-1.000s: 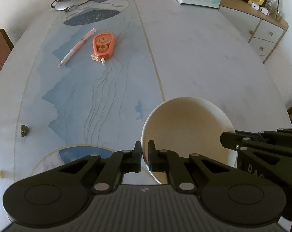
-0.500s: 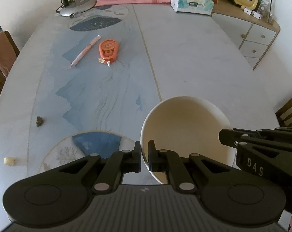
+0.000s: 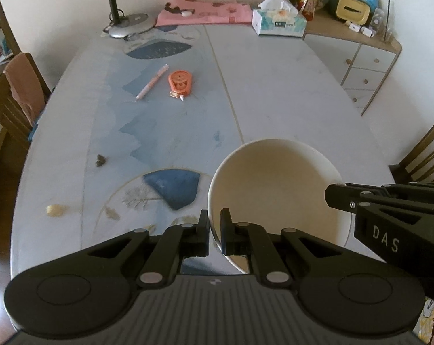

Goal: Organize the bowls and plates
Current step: 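Carry the cream bowl with both grippers over the pot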

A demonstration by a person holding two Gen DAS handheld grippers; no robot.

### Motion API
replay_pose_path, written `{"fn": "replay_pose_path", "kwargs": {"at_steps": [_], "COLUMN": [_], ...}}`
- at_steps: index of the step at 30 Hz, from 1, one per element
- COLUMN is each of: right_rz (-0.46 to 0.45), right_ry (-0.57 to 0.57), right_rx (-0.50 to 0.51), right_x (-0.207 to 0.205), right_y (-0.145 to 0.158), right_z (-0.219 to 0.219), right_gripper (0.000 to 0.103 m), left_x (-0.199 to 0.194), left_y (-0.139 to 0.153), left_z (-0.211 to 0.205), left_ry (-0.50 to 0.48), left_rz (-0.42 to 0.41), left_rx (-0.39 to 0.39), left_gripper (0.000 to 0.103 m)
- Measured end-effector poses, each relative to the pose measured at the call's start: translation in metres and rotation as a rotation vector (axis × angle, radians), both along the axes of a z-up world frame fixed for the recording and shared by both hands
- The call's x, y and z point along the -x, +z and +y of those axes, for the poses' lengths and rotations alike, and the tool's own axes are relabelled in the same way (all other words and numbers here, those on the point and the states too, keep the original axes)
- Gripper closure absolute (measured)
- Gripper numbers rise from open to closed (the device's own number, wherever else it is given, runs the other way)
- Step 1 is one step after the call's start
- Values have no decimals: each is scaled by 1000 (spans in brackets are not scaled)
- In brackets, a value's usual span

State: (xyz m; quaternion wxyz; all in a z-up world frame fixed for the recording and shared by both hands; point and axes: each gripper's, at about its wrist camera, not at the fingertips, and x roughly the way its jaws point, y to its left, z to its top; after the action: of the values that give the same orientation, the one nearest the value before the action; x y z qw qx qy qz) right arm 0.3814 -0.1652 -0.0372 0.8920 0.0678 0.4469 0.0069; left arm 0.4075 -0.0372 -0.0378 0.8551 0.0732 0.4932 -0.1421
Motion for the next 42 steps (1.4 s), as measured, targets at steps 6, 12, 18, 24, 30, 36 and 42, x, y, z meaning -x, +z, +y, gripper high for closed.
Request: {"fn": "replay_pose_path", "kwargs": {"at_steps": [6, 12, 18, 24, 30, 36, 42], "right_rz": [-24, -36, -38, -31, -3, 29, 78], "right_ry": [19, 30, 38, 62, 94, 136, 189], "right_rx": [-1, -1, 14, 8, -2, -14, -12], "right_x": [36, 71, 102, 128, 150, 168, 181], "right_y": [17, 29, 32, 29, 17, 5, -14], "right_z": [21, 45, 74, 102, 132, 159, 185], "right_gripper": [98, 98, 98, 98, 98, 97, 96], "left_x": [38, 74, 109, 140, 166, 188, 207], "left_y": [19, 31, 38, 37, 29, 17, -5], "left_z": [23, 51, 81, 112, 143, 175, 205], "left_ry": [4, 6, 23, 32, 49, 68, 82], "left_rz": [-25, -41, -36, -33, -17, 4, 33], "left_rx": [-1, 4, 8, -2, -18, -29, -26], "left_gripper": [97, 97, 97, 97, 97, 97, 97]}}
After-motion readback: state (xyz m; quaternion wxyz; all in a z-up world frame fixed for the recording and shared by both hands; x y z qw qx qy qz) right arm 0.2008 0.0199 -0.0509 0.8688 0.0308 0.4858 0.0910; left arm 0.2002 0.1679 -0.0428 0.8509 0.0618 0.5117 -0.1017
